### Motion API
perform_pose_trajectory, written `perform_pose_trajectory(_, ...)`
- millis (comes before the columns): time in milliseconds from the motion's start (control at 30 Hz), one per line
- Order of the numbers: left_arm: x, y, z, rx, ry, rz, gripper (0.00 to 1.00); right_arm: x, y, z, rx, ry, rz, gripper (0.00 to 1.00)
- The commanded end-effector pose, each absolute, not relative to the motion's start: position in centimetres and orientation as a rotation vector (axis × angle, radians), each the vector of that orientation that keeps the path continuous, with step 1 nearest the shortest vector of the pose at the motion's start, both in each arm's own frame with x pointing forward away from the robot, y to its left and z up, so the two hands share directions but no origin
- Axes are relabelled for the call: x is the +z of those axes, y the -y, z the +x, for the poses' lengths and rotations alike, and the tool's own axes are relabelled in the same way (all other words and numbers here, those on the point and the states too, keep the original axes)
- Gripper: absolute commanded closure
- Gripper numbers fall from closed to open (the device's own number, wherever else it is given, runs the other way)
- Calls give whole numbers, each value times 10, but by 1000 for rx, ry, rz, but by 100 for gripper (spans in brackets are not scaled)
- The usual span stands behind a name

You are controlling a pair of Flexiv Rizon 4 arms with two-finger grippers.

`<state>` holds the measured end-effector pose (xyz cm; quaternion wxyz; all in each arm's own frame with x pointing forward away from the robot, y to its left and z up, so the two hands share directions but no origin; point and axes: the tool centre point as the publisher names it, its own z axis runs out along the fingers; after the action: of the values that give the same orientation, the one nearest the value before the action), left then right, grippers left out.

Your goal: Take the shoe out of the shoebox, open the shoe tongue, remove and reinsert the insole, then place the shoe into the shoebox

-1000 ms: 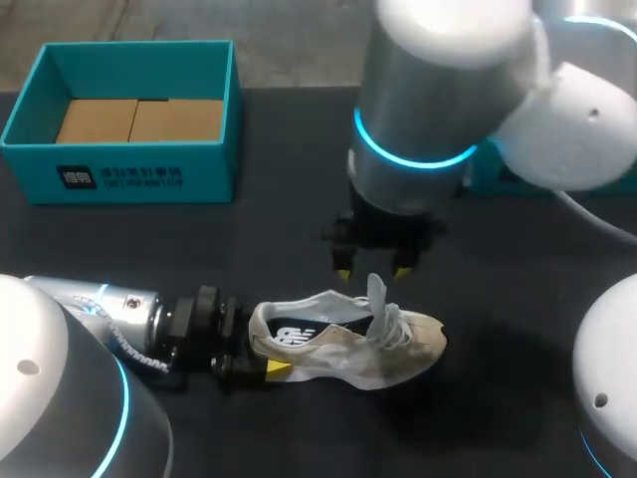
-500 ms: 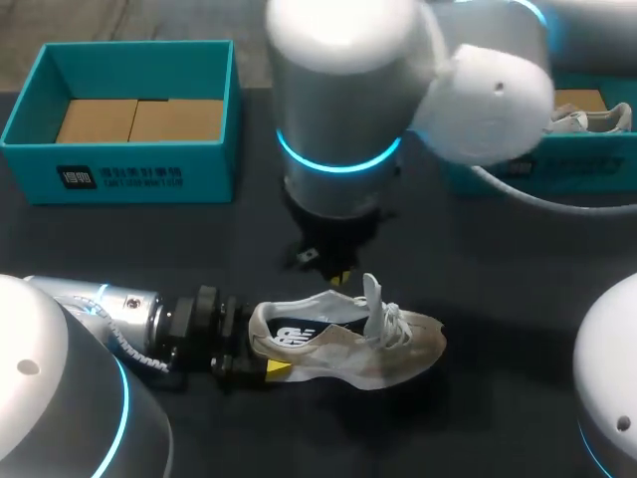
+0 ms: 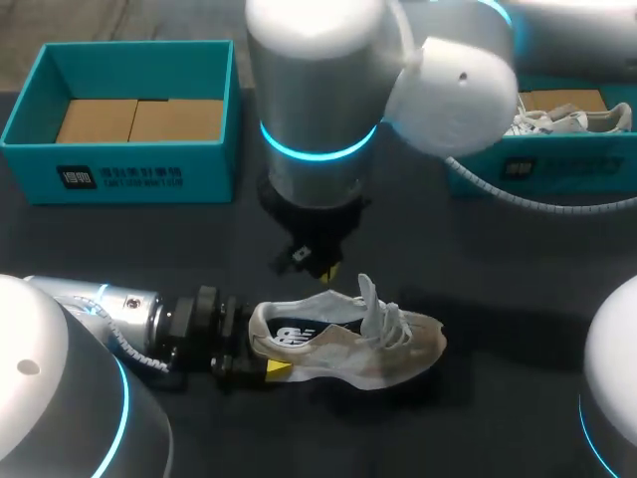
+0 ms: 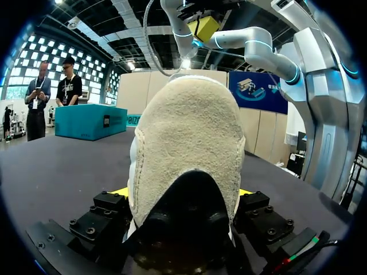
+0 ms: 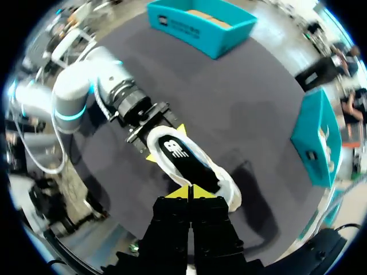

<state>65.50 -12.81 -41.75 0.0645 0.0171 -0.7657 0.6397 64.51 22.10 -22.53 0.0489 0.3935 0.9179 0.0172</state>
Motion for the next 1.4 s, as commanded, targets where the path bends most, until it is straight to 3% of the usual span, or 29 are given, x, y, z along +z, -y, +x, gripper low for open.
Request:
perform_pose_trajectory(33,-420,126,654,1928,2312,51,100,-253,-248,654,-56,-2949,793,100)
perform_pose_trajectory(367,-420,126,654,1928,2312,51,100,-275,-259,661,-69,-3119,519,100)
perform_pose_trajectory(800,-420,126,654,1928,2312,51,100,-275,-259,661,-69,-3119,519,100)
perform_pose_trajectory(1067,-420,126,654,1928,2312,51,100,-325,-265,656,-22,-3126,337,100)
perform_pose_trajectory(1400,-420,126,654,1928,2312,51,100,-346,-254,664,-33,-3118,317,100)
